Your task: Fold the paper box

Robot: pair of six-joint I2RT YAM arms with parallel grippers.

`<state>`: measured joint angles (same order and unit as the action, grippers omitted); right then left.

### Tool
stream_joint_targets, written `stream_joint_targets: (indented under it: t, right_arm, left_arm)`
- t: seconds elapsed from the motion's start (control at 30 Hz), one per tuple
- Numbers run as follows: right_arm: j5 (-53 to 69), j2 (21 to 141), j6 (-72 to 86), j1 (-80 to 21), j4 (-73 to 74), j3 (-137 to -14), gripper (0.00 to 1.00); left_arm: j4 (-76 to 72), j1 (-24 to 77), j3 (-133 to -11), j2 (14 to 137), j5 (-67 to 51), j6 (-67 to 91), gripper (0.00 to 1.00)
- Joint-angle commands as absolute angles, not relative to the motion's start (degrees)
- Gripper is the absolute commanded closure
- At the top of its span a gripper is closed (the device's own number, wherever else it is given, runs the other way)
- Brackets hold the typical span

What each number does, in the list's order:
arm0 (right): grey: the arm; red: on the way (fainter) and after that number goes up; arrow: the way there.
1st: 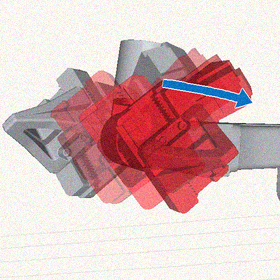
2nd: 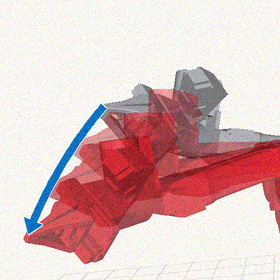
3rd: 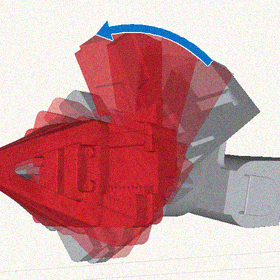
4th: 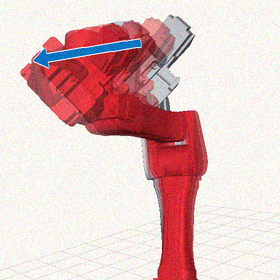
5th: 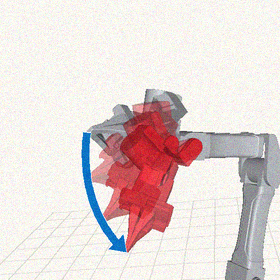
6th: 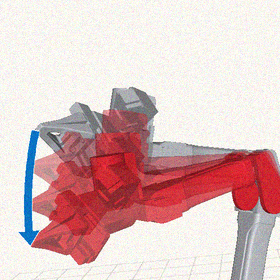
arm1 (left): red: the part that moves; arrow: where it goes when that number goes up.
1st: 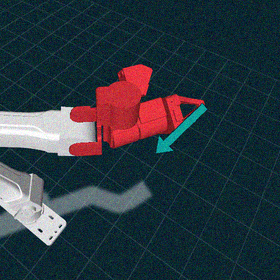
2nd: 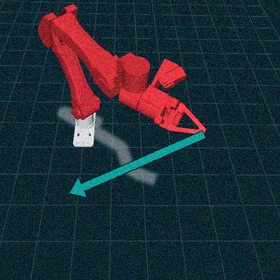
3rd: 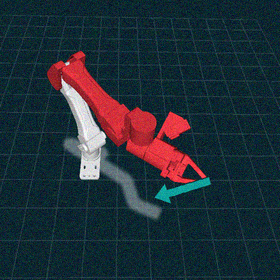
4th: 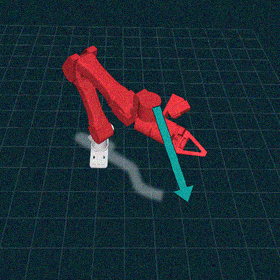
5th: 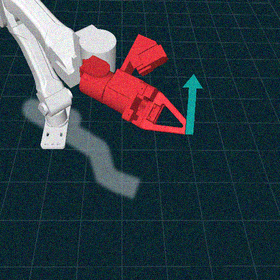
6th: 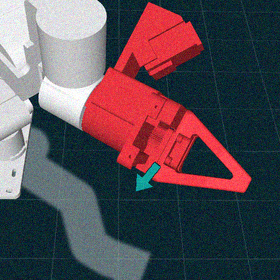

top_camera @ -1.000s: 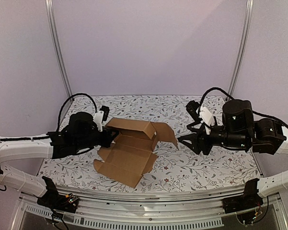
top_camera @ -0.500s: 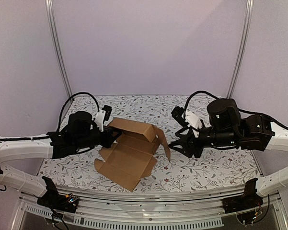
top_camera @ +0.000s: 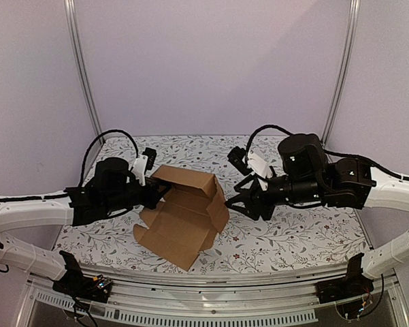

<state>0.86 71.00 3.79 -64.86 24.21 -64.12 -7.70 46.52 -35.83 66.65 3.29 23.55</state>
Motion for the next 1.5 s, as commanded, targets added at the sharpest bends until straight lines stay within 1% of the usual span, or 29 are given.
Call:
stream_joint_targets:
  t: [0.0, 0.2, 0.53, 0.8, 0.87, 0.97, 1.2, 1.3, 1.4, 1.47]
  right_arm:
    - [1.72, 72.57, 4.72, -64.73, 22.11, -66.24, 0.48]
    - [4.24, 73.36, 5.19, -64.76, 21.93, -67.52, 0.49]
    - [6.67, 72.34, 3.79, -64.89, 29.01, -67.94, 0.51]
    - [6.27, 70.42, 5.83, -65.96, 29.65, -64.56, 0.51]
    - [6.09, 69.94, 7.2, -66.15, 28.15, -62.96, 0.51]
    - [5.39, 69.0, 10.14, -66.31, 24.45, -59.95, 0.44]
    - [1.41, 69.47, 19.35, -67.17, 14.06, -55.38, 0.4]
    - [-2.29, 70.82, 22.03, -68.15, 11.41, -55.28, 0.41]
    - [-3.11, 71.6, 25.62, -68.73, 6.04, -53.92, 0.45]
    - [-5.22, 72.31, 27.31, -69.54, 4.4, -53.83, 0.47]
  left_arm:
    - [-6.74, 46.38, -35.5, 65.48, 4.74, 22.81, 1.0]
    - [-5.59, 46.49, -35.5, 65.41, 6.98, 22.54, 1.0]
    - [-4.68, 46.49, -35.45, 64.51, 8.37, 21.34, 1.0]
    - [-3.85, 46.51, -35.46, 63.49, 11.62, 22.7, 1.0]
    - [-3.61, 46.49, -35.43, 63.33, 12.42, 23.83, 1.0]
    - [-3.6, 46.49, -34.8, 62.84, 13.94, 25.41, 1.0]
    - [-3.91, 46.58, -33.16, 61.66, 18.45, 28.28, 1.0]
    - [-3.54, 46.58, -32.9, 61.31, 20.28, 29.12, 1.0]
    - [-2.75, 46.67, -32.79, 61.09, 22.03, 30.12, 1.0]
    - [-2.2, 46.67, -32.78, 61.02, 22.96, 30.94, 1.0]
